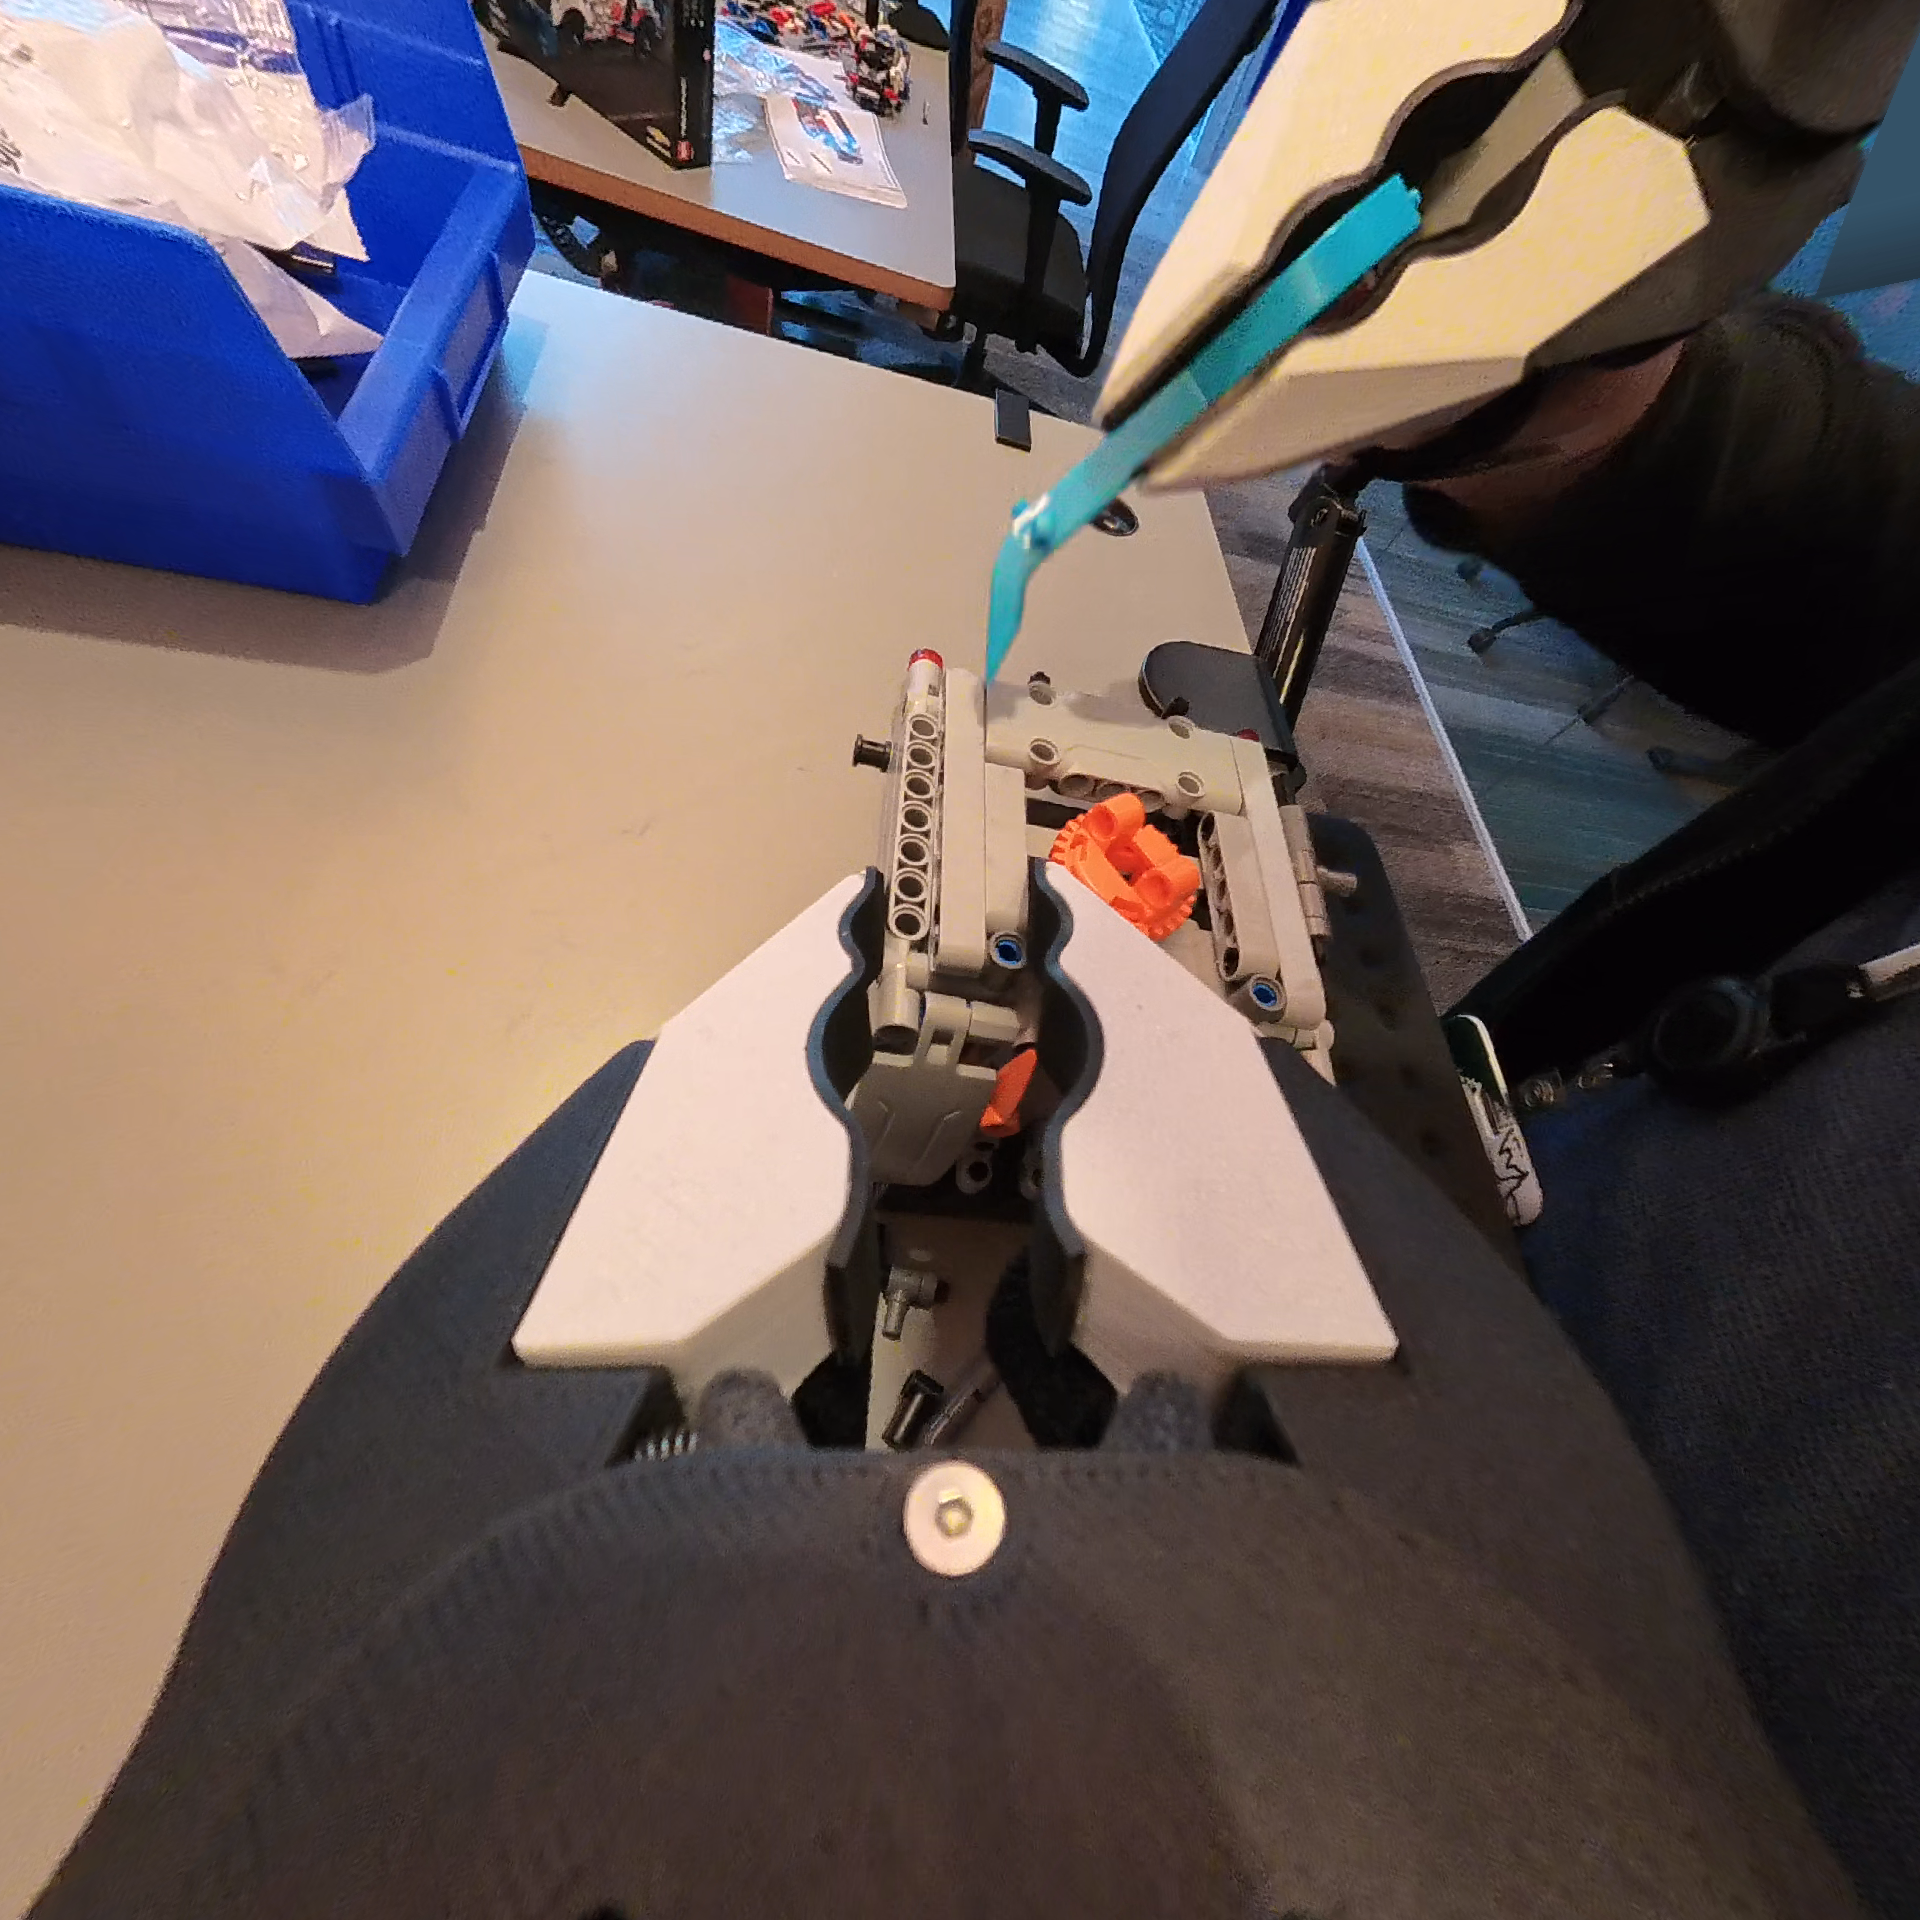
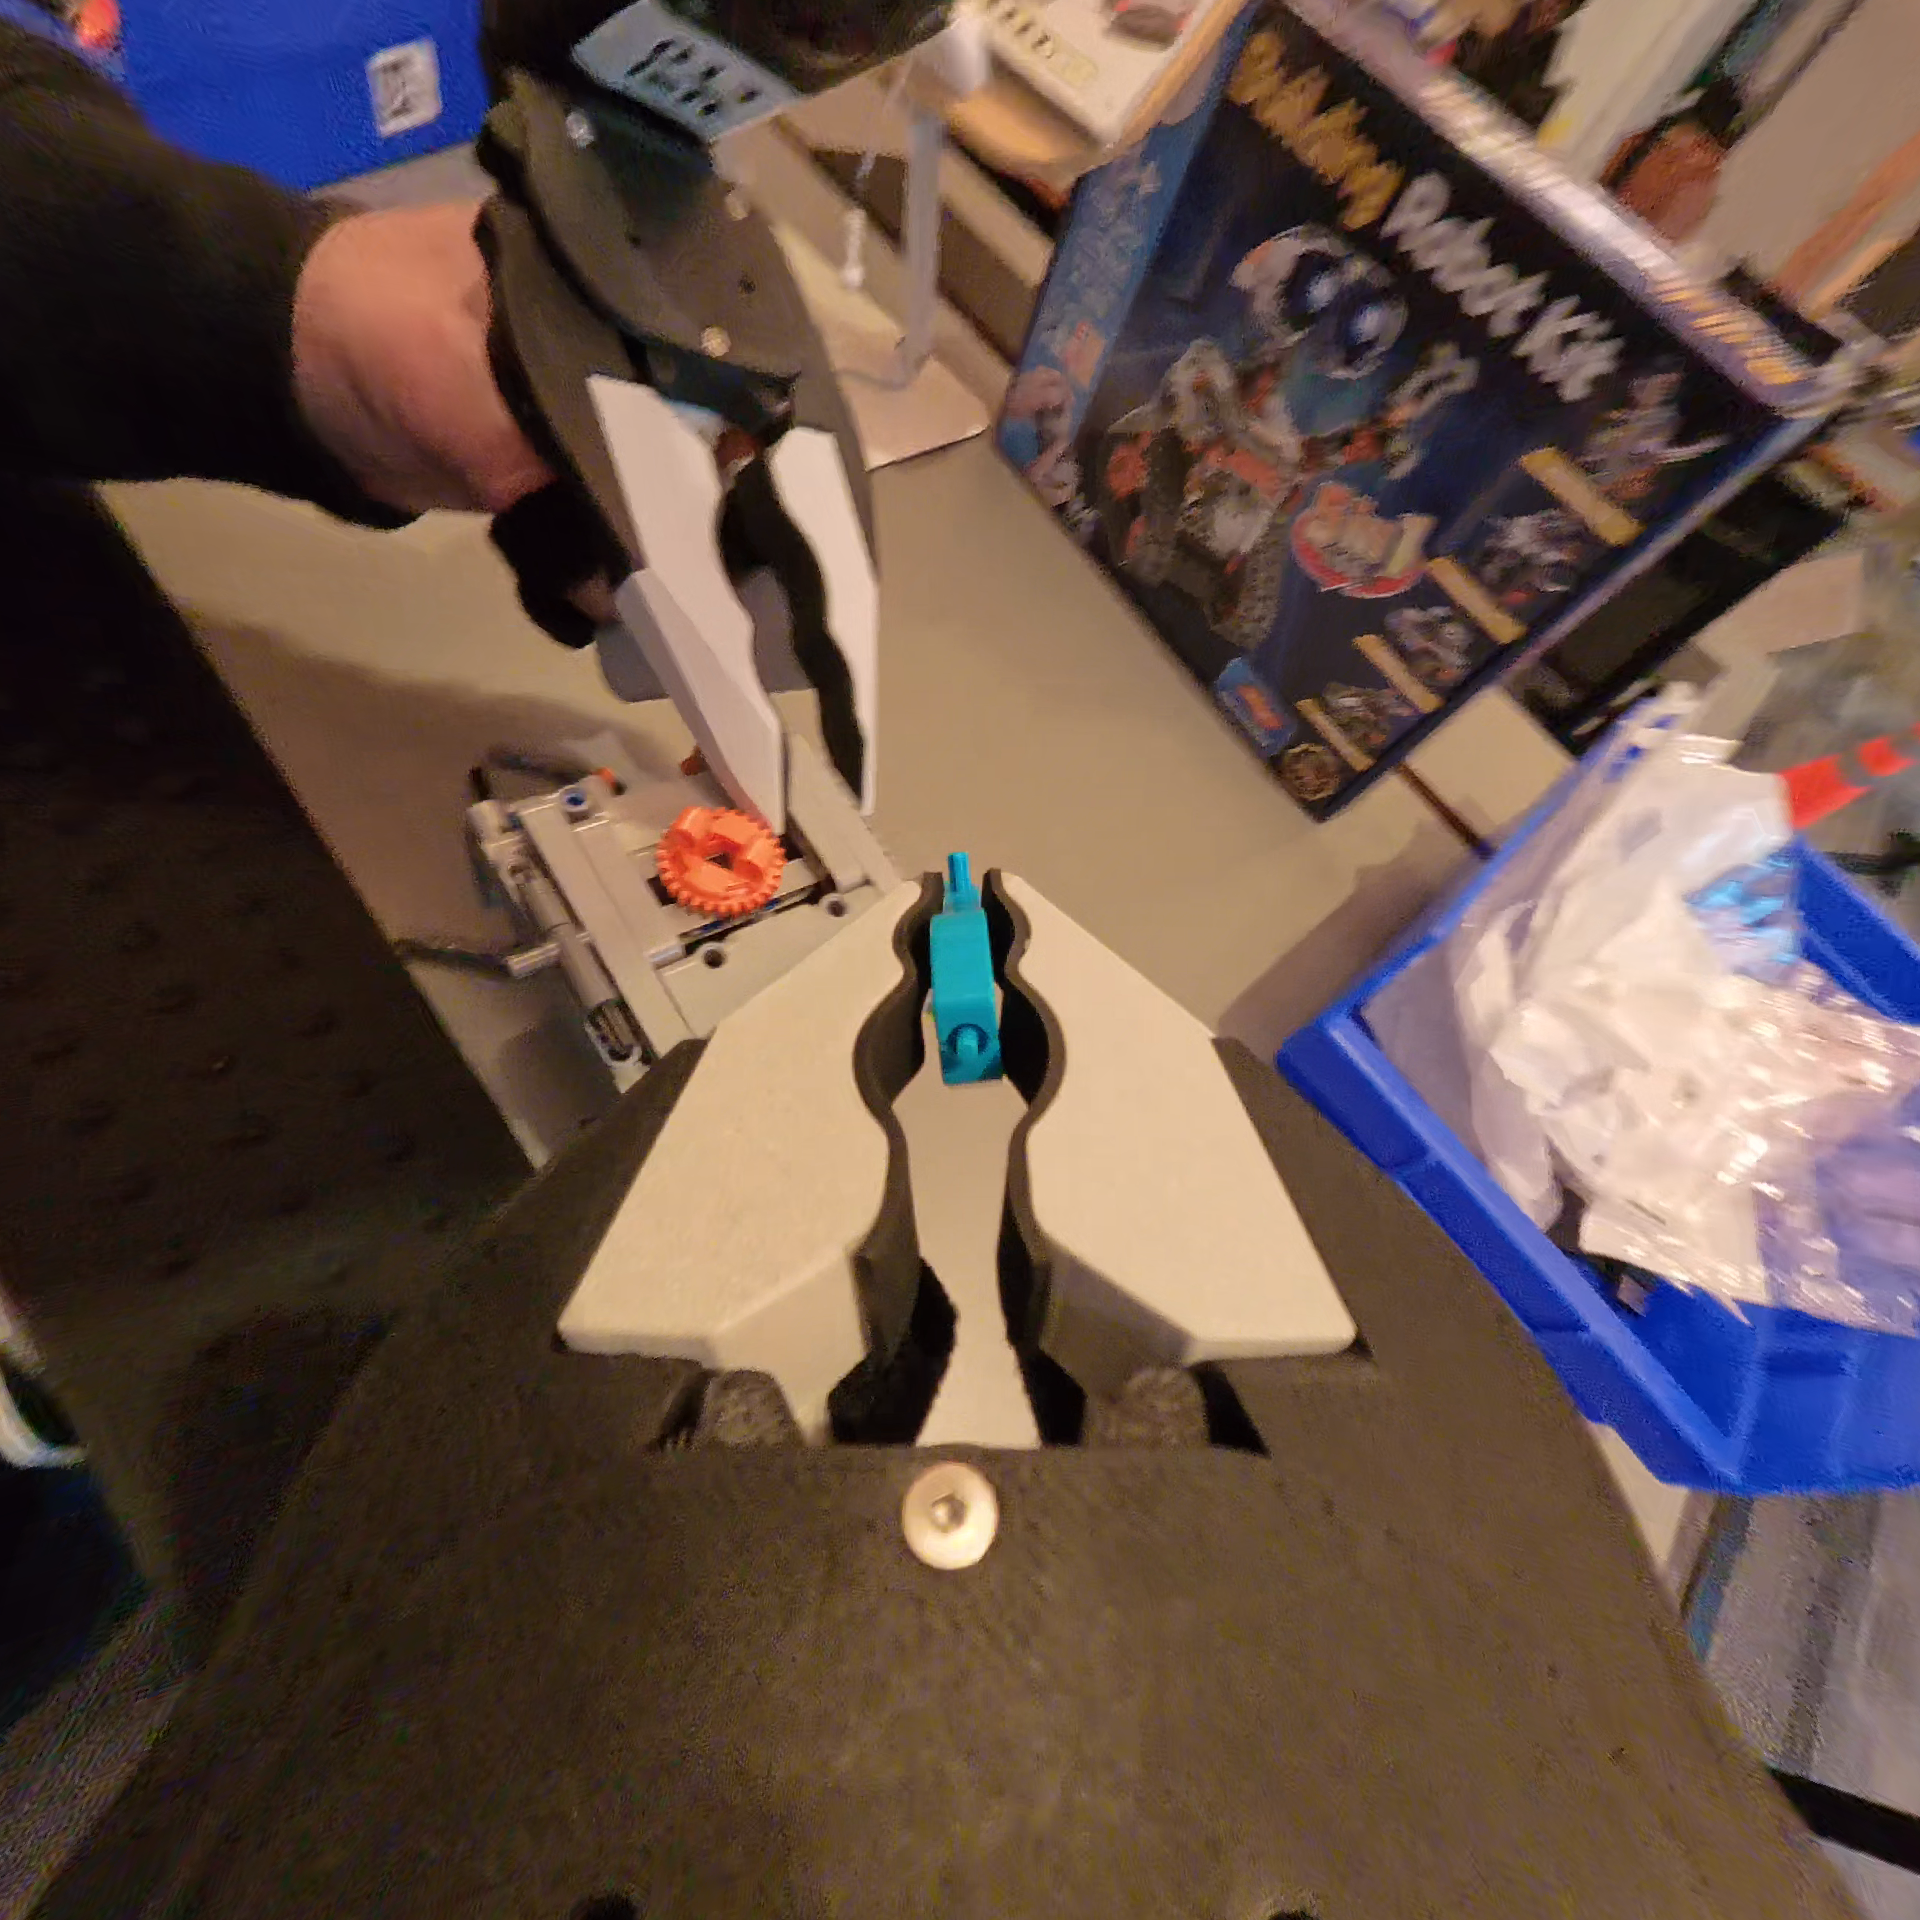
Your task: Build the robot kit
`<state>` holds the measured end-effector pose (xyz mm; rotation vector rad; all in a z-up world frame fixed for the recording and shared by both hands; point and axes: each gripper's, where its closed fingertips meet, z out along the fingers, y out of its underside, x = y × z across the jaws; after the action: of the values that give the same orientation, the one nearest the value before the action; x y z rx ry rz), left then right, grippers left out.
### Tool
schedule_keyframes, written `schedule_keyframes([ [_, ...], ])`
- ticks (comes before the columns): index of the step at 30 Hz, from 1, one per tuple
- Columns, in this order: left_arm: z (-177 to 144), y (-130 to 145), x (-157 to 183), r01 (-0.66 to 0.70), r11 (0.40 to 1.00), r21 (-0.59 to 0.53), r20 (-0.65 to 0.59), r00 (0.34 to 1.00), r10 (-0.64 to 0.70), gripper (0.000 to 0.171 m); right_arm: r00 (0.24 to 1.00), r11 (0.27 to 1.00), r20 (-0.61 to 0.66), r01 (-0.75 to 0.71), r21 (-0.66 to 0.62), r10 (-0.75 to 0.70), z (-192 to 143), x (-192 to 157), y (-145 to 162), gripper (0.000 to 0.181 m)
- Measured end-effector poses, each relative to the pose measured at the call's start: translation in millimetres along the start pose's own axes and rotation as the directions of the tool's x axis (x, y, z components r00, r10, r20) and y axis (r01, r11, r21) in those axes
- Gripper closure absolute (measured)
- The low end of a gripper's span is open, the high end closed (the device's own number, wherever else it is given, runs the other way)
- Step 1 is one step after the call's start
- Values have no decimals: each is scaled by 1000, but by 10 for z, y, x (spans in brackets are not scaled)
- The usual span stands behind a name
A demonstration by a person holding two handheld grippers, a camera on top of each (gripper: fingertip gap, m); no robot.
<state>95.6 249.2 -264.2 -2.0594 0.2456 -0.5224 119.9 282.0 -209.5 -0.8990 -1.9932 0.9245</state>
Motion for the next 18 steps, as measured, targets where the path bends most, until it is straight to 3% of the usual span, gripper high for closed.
schedule_keyframes([
  [5, 0, 1, -11, 2, 1000, 1, -4, 1000, -2, 147, 989, 987, 70, 136, -90, -130, 66, -41, -25, 176],
  [14, 13, 1, -6, -14, 1000, -5, -14, 1000, 14, 148, 936, 925, 267, 293, -240, -227, 156, -74, -71, 176],
  [18, 14, 0, -16, -14, 1000, -2, -9, 1000, 14, 148, 916, 894, 263, 367, -255, -301, 215, -124, -101, 176],
])
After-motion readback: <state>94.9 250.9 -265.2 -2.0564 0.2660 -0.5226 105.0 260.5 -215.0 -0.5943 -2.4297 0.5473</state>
